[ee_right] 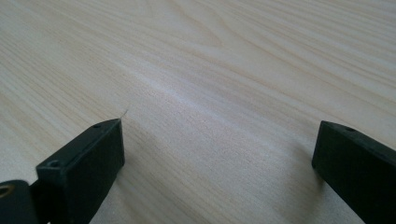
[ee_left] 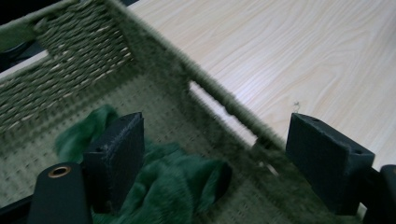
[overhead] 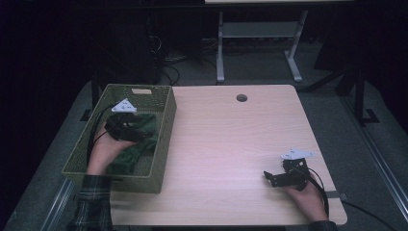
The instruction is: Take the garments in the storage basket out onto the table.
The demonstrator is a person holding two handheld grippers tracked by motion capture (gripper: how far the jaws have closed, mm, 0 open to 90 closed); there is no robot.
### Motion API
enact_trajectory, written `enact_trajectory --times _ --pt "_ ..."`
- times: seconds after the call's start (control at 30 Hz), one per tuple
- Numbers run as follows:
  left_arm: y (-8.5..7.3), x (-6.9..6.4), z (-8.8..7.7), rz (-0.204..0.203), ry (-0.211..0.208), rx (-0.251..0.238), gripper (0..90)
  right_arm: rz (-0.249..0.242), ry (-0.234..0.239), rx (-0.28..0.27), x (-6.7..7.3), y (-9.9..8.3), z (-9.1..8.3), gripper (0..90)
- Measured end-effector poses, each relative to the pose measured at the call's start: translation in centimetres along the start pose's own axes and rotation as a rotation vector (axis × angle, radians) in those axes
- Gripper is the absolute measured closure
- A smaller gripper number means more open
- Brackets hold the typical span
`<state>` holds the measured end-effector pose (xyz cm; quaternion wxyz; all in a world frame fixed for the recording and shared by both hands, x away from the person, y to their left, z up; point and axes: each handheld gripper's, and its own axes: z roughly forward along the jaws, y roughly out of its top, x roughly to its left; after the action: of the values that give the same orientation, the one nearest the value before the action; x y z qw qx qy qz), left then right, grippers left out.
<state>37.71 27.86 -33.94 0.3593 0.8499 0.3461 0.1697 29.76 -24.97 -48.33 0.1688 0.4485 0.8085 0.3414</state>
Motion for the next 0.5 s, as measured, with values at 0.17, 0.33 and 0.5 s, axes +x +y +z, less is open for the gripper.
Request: enact_trajectory --times 0.17,0.33,0.5 --pt "-1.0 1.1 -0.1 -0.030 0.031 0.011 21.1 0.000 0.000 0.000 0.0 0.0 0.0 2.1" --pt "-1.9 2.3 0.0 -0.061 0.041 0.026 22.8 0.001 0.000 0.000 0.0 0.0 0.0 2.0" --pt "-2.7 2.8 0.4 -0.075 0.042 0.064 28.3 0.000 0.000 0.000 0.0 0.0 0.0 2.0"
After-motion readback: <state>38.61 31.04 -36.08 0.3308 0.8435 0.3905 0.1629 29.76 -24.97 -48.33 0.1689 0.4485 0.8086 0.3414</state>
